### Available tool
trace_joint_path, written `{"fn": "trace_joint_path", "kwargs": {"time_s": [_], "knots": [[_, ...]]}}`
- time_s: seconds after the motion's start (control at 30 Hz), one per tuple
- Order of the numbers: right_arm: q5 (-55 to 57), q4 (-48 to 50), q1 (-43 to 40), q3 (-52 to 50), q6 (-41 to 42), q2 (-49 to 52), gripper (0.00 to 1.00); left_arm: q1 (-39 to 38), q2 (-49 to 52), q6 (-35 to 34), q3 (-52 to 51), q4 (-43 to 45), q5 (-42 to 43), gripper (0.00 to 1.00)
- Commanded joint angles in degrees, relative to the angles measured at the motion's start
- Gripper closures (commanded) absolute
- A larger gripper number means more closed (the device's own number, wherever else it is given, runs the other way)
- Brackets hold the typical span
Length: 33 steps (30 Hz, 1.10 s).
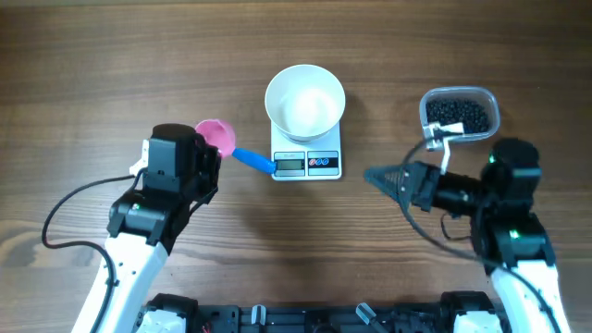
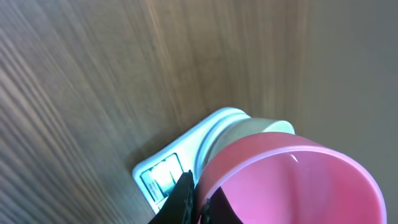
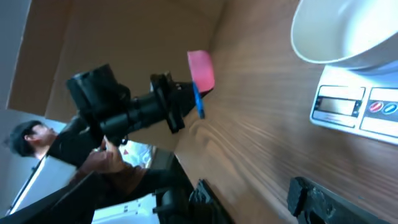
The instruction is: Scoop item into bowl and weigh 150g on scale
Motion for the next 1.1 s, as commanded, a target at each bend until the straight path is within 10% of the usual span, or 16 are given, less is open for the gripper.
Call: {"fn": "trace_joint_path", "kwargs": {"time_s": [0.0,0.47,0.63,1.07], "knots": [[-0.33,5.66,0.46,0.98,-4.98,5.16,0.0,-1.77,-0.52,-0.33,-0.02,0.55,0.2,0.96],[18.62,9.92,19.58,0.98,-9.81,6.54,0.01,-11.93,-0.5,-0.85,-0.02,5.42,-1.36,0.96],[23.98,12.98,23.23,0.98,-2.51,6.56,0.25,-14.73,-0.5,-6.4,-0.02,5.81,-3.04,0.96],[34.29,22.36,31.23,0.98,7.17,10.91,0.36,-19.04,0.94,-17.53,-0.02,7.69,-5.2,0.96]]}}
